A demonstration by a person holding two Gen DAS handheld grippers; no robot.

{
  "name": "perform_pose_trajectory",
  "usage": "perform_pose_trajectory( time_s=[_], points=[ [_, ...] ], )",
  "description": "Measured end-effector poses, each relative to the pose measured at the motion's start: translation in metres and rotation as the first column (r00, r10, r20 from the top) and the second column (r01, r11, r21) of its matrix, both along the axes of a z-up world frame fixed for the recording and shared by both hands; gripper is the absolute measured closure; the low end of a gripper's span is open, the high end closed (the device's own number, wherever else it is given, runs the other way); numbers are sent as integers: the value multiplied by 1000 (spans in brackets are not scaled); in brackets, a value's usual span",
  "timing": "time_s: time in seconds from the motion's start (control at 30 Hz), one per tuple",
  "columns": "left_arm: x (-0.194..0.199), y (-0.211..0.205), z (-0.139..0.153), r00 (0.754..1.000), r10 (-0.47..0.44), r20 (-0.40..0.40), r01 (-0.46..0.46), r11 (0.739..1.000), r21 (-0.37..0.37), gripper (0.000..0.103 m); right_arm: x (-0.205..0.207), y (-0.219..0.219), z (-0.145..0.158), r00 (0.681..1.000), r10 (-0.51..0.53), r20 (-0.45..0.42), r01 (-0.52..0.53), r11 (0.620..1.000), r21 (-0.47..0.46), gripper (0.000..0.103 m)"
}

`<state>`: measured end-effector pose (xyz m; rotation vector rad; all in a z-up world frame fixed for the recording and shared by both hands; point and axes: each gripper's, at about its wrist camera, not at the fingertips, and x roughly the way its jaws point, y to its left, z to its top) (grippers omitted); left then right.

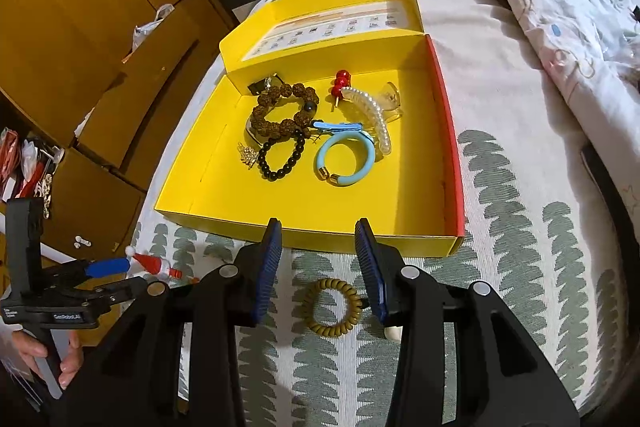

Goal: Organize jewelry
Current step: 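Return both open tools into the yellow box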

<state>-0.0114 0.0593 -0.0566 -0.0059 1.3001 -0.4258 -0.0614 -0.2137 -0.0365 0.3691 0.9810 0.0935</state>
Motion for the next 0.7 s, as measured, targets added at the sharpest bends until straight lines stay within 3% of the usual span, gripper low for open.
perform_pose_trajectory(
  time_s=[0.37, 0.57, 0.7],
  points=[
    [21, -7, 23, 996, 27, 81, -23, 999, -48, 19, 20, -5, -4, 999, -17, 38, 16, 999, 30, 61],
    [52, -34, 21, 996, 4, 93, -1, 999, -38, 19, 49, -1, -20, 1000, -9, -2, 9, 1000, 28, 61],
    [74, -52, 9, 997, 0, 82, 0, 1000, 8, 19, 68, -4, -36, 998, -19, -59, 22, 999, 37, 61]
  ],
)
